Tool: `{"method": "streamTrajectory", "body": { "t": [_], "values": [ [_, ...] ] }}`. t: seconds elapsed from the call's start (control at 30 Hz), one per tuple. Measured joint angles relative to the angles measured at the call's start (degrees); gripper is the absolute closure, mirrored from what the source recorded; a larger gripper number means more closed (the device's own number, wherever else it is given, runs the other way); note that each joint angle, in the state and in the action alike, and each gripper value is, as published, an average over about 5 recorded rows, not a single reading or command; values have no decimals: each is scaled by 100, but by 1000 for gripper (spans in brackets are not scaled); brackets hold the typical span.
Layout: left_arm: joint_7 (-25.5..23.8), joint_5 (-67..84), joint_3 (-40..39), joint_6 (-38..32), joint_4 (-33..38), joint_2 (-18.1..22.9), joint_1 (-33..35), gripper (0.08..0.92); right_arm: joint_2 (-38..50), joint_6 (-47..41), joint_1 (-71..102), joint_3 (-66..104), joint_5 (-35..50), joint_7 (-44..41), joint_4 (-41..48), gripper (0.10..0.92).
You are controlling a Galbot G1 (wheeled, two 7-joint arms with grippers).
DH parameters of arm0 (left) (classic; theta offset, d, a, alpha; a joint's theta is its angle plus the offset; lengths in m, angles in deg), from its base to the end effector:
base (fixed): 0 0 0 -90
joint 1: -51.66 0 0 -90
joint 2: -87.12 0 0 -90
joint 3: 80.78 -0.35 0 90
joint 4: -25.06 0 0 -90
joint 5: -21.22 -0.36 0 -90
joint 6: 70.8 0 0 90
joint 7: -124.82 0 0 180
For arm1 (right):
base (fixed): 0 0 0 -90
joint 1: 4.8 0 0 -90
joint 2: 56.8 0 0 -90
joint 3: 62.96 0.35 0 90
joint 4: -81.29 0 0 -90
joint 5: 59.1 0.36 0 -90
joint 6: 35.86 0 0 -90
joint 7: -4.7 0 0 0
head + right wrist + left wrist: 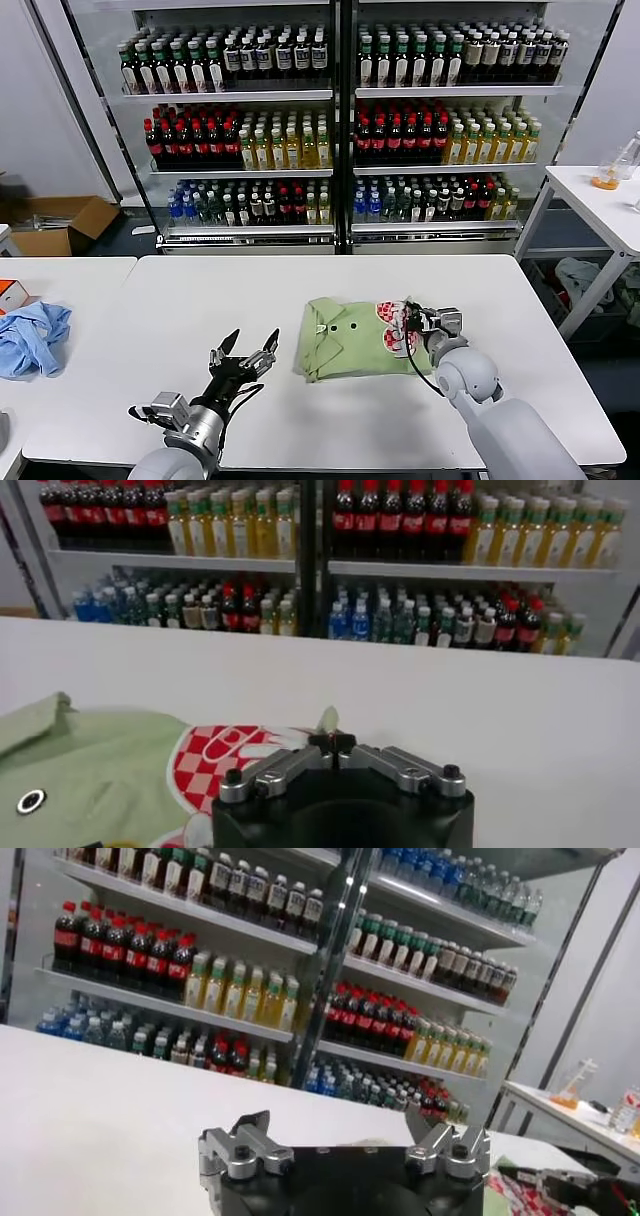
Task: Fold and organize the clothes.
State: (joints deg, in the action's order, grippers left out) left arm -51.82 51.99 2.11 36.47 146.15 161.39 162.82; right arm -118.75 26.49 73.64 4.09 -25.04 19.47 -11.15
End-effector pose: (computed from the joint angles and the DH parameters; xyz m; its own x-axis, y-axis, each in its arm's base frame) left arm 0.2245 0.0078 -0.2674 -0.9446 0.2789 0.1730 0.2167 0.9259 -0.3094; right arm 0.3969 -0.0336 -0.2876 -0.8967 -0.1100 0.4288 -0.1420 0.9889 -0.0433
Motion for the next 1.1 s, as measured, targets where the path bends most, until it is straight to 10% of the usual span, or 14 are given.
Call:
{"method": "streamTrajectory", "body": {
  "t": [0.8, 1.1],
  "values": [
    [185, -636, 129, -316, 78, 50, 70, 177, 491, 2052, 2151, 1315, -1147, -226, -1813, 241],
    [211, -811, 154, -392, 165, 44, 251, 177, 417, 2314, 3108, 1886, -1267, -331, -2481, 203]
  ]
}}
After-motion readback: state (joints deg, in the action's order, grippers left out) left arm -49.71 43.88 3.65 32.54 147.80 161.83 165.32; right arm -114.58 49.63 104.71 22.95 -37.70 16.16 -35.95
